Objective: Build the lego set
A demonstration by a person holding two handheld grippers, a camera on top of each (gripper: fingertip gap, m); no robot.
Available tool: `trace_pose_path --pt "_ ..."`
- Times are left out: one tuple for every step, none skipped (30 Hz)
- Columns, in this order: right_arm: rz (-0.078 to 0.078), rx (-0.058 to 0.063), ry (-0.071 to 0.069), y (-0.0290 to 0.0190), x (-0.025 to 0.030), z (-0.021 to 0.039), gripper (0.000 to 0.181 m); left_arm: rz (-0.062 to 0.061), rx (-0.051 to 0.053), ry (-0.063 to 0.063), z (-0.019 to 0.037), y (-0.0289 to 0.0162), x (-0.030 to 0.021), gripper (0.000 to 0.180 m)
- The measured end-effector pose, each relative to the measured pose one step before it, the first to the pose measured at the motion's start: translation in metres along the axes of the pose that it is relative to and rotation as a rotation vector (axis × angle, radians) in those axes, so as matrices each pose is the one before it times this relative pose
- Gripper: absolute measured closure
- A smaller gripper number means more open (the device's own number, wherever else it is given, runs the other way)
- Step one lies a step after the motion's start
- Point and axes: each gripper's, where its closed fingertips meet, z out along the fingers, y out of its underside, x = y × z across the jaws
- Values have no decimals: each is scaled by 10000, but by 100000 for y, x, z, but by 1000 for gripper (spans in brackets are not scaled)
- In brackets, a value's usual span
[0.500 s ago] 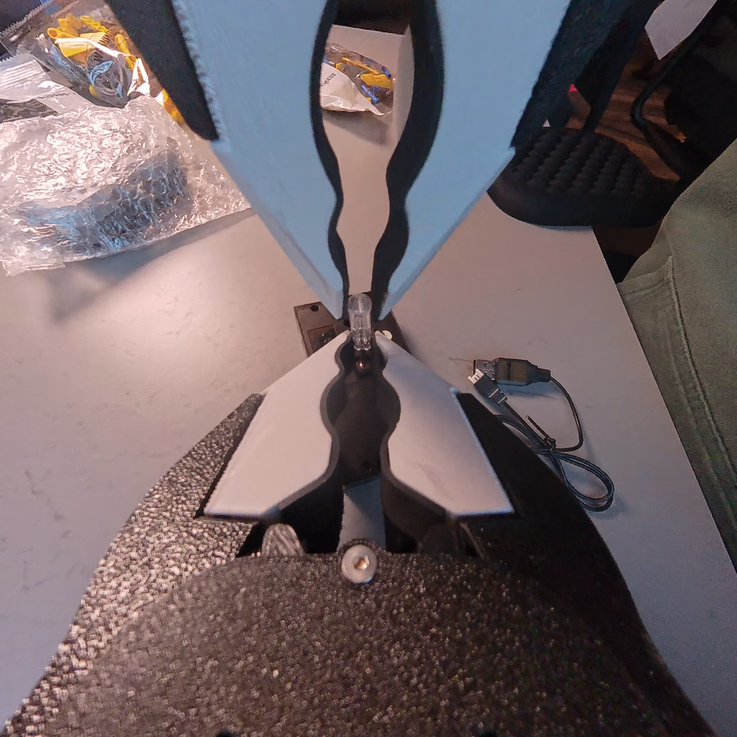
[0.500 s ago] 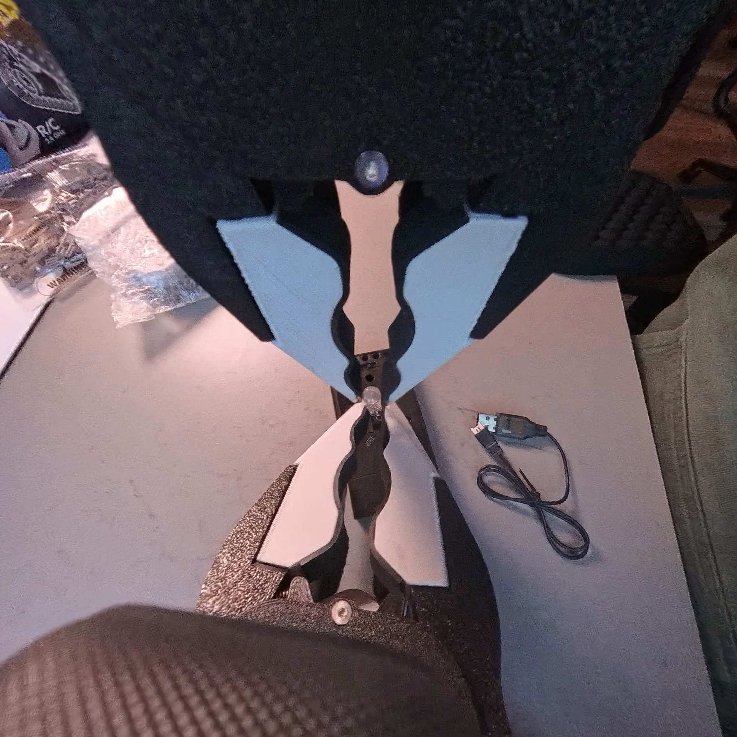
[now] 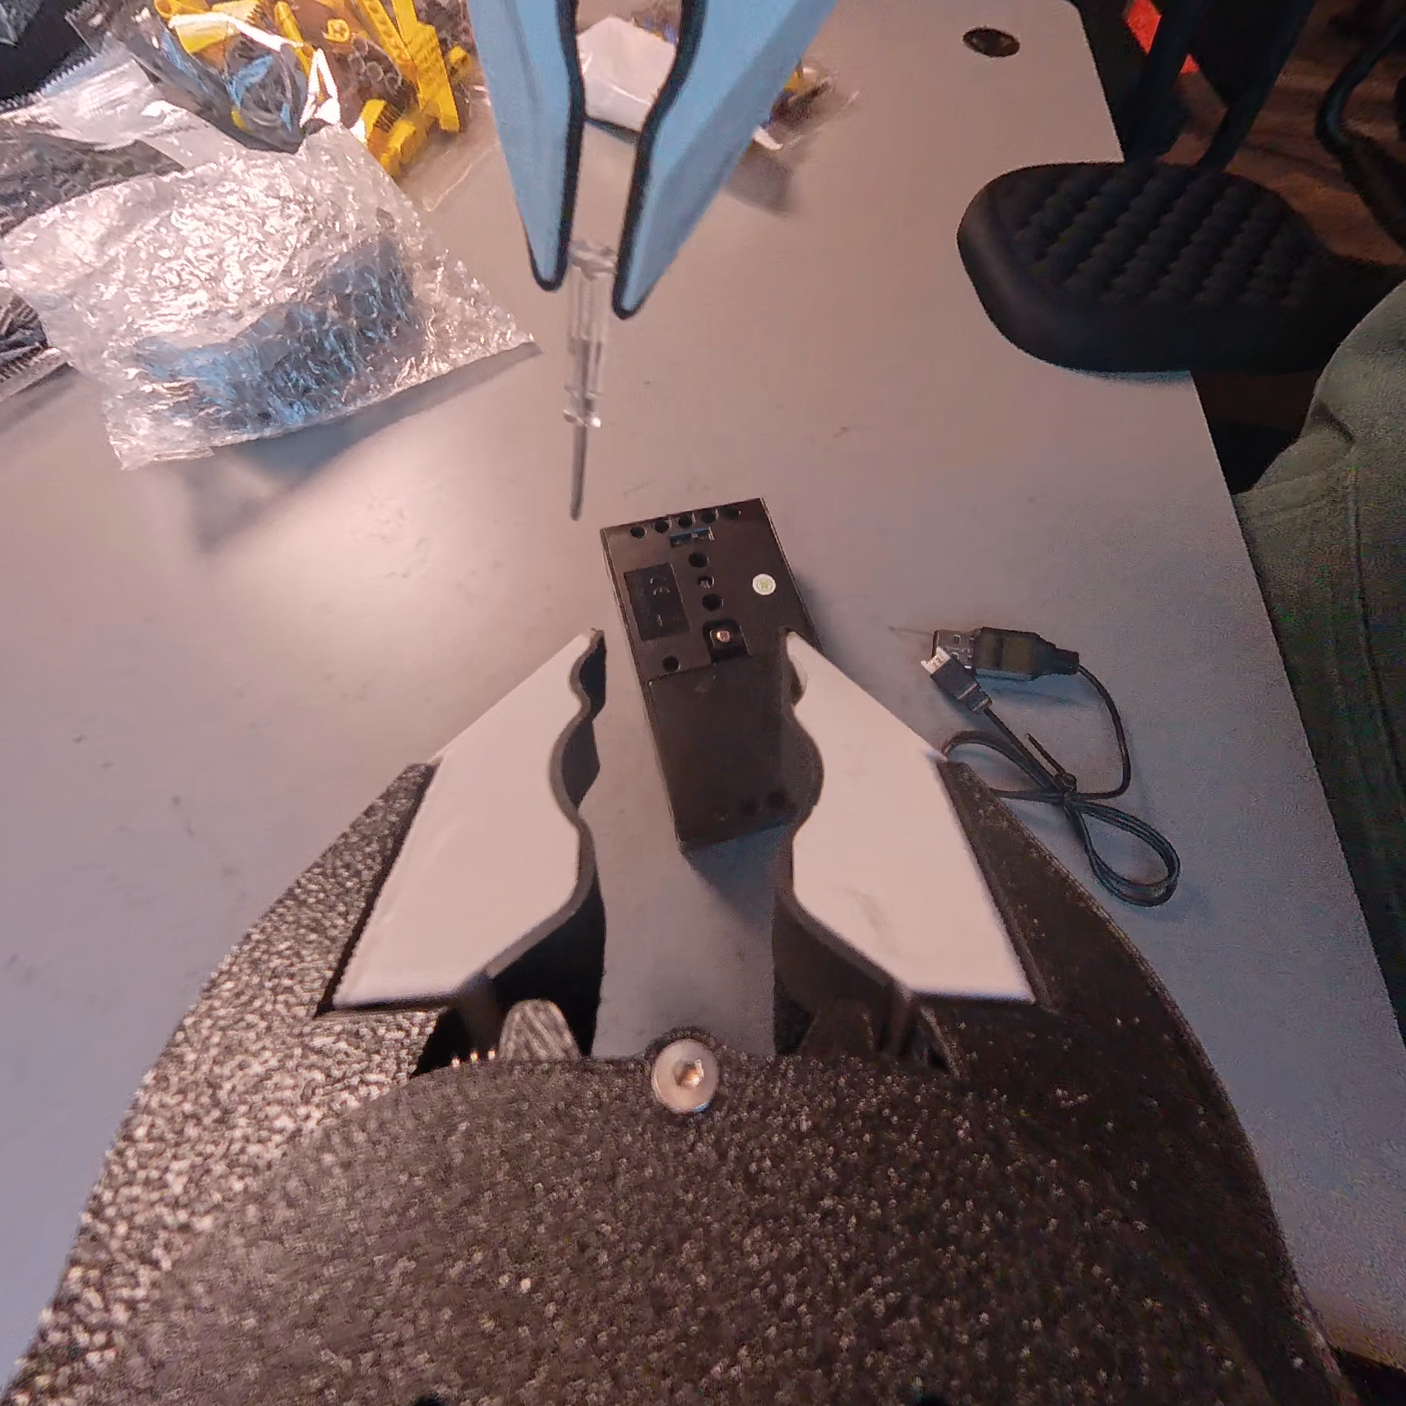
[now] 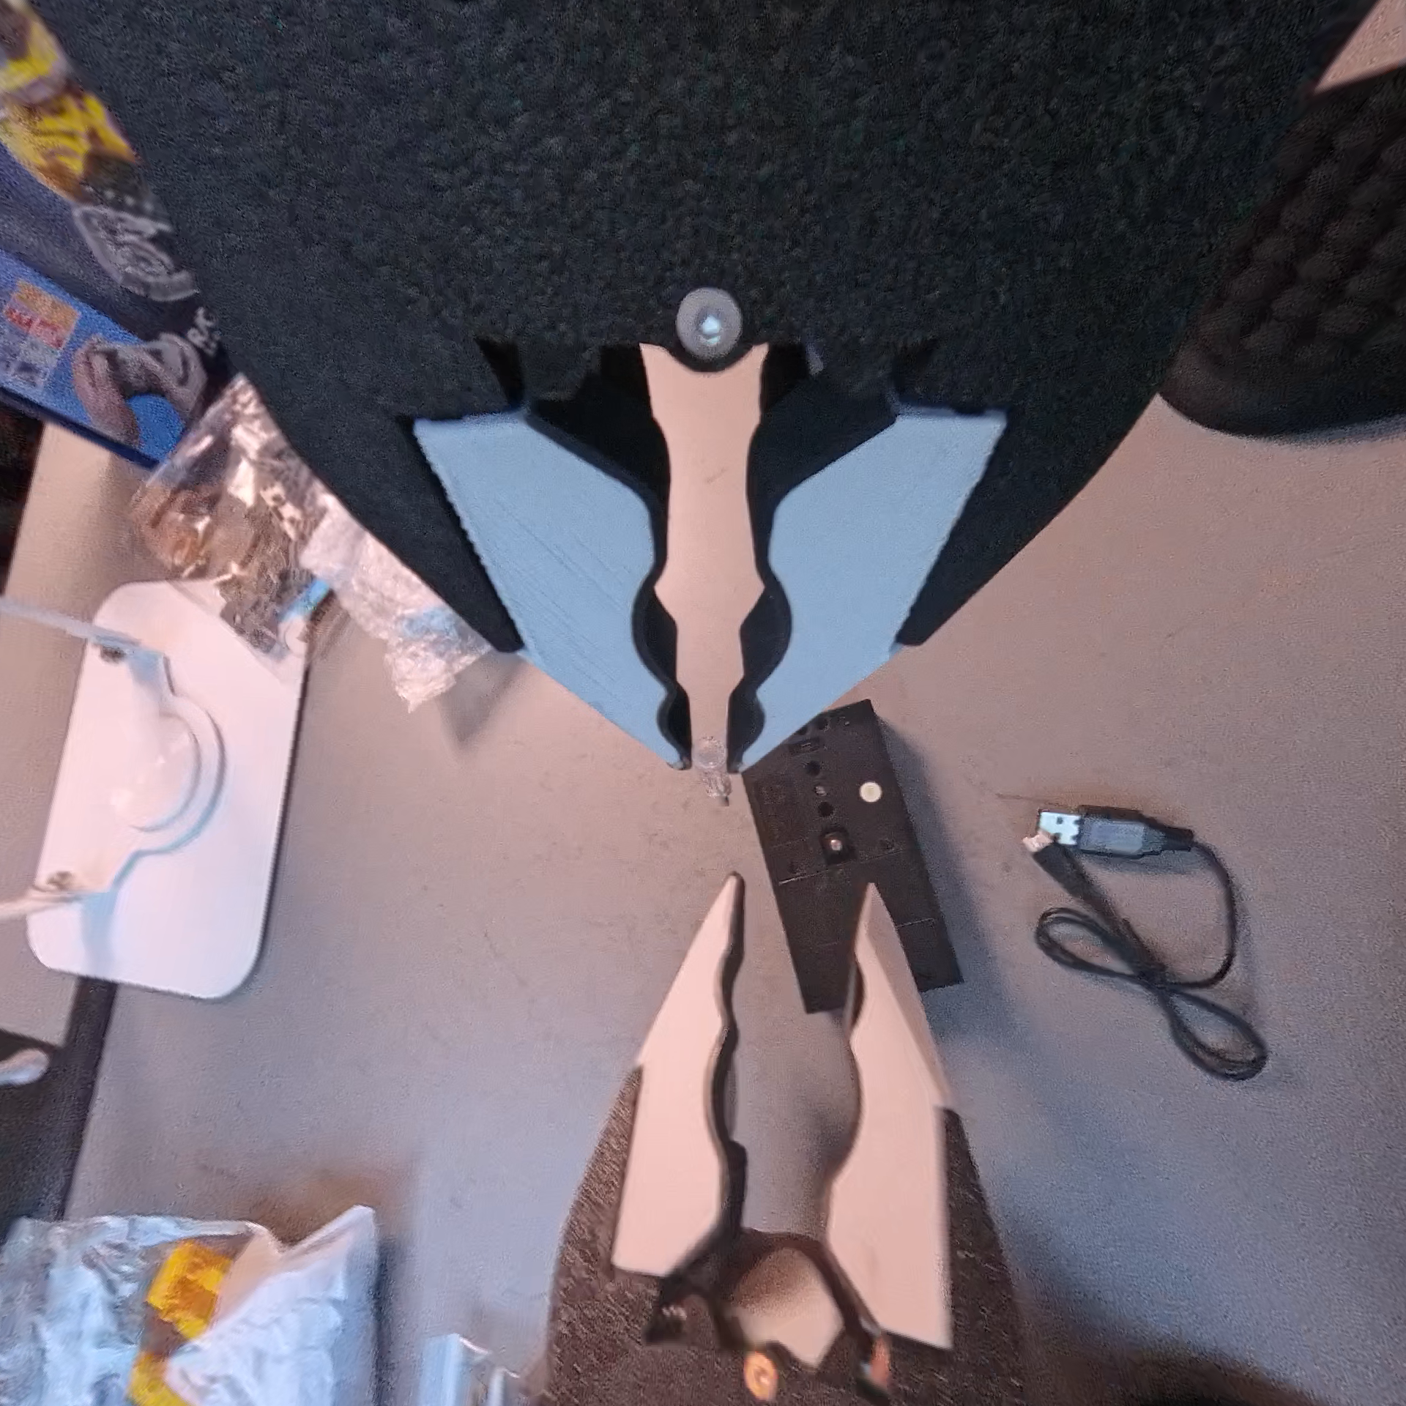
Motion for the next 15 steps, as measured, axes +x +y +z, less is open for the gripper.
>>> trace_pose_path --pt "541 403 712 1022 519 176 174 -15 -218 -4 -163 278 134 128" --pt "402 378 823 1224 522 323 174 -10 -202 15 -76 280 188 121" --pt "298 302 769 1386 271 413 174 -1 -233 23 17 350 218 115" --pt "244 227 661 1466 -19 460 174 1 -303 -15 155 486 155 108" --pt "241 209 611 1337 -143 409 174 17 -365 -69 258 594 70 103" --pt "224 100 422 1248 -363 347 174 55 -372 -92 328 613 46 101" --pt "190 65 370 1010 -319 256 174 60 -278 -47 328 447 121 99" --pt "165 73 261 743 -319 155 174 42 -157 30 261 235 220 102" --pt "140 -85 -34 729 -545 165 174 60 -109 68 203 129 269 105" --pt "122 -177 5 671 -335 186 174 97 -44 119 110 37 333 113" --pt "51 -40 61 373 -152 131 174 82 3 35 51 -35 160 113" --pt "50 -144 -212 412 -433 148 173 28 5 -51 17 -21 -66 113" --pt "200 -279 -168 435 -178 127 168 24 41 -86 3 -61 -169 114" --pt "260 91 -41 -278 236 -159 157 75 85 -163 -17 -86 -294 114" --pt "200 64 -106 -382 288 -236 147 124 88 -211 -43 -94 -372 114"
